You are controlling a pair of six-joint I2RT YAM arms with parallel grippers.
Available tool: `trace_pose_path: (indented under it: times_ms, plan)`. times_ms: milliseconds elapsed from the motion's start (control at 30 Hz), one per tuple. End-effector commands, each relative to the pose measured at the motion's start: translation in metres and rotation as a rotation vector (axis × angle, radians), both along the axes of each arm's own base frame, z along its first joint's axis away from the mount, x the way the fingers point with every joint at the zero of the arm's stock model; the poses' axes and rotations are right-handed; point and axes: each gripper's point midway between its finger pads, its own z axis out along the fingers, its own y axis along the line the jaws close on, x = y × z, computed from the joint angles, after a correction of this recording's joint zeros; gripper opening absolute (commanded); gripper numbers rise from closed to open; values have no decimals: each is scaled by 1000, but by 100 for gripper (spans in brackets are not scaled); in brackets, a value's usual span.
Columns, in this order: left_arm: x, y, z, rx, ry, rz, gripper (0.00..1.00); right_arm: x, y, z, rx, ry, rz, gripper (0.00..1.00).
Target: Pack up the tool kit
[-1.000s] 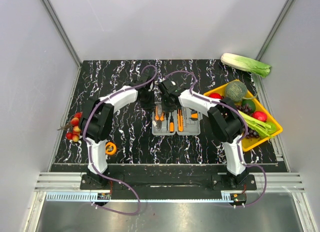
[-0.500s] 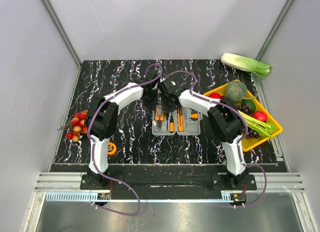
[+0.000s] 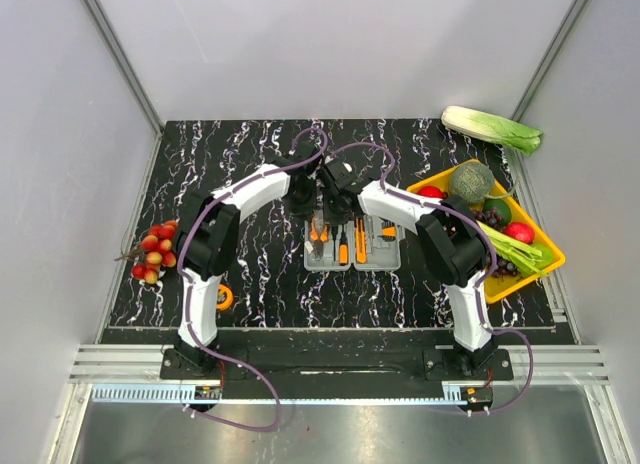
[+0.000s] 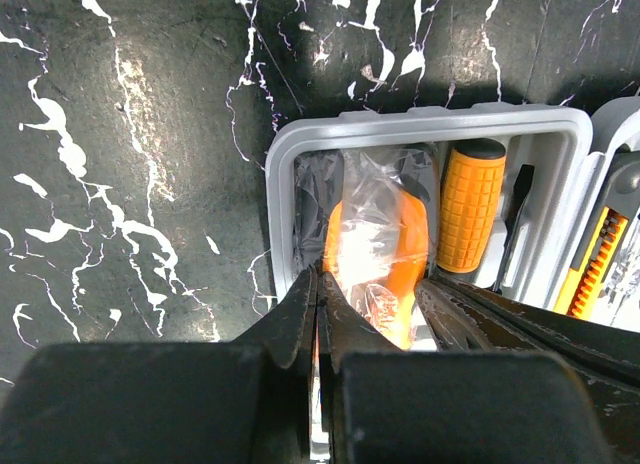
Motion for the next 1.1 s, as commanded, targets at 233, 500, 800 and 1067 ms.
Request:
trace_pose_path:
  times_ms: [233,500,800,1067]
  plan:
    - [-84,13,-111,138,396,-9,0,-18,-11,-51,-56,102,-27,6]
    - [-94,14,-126,145,439,-7,0,-20,-9,-58,-45,117,-26,6]
    - [-98,11,-126,150,462,-3,0,-28,-4,-63,-44,131,-27,5]
    - [-110,0,-124,138,470,-10,0,-33,0,-54,-29,101,-24,5]
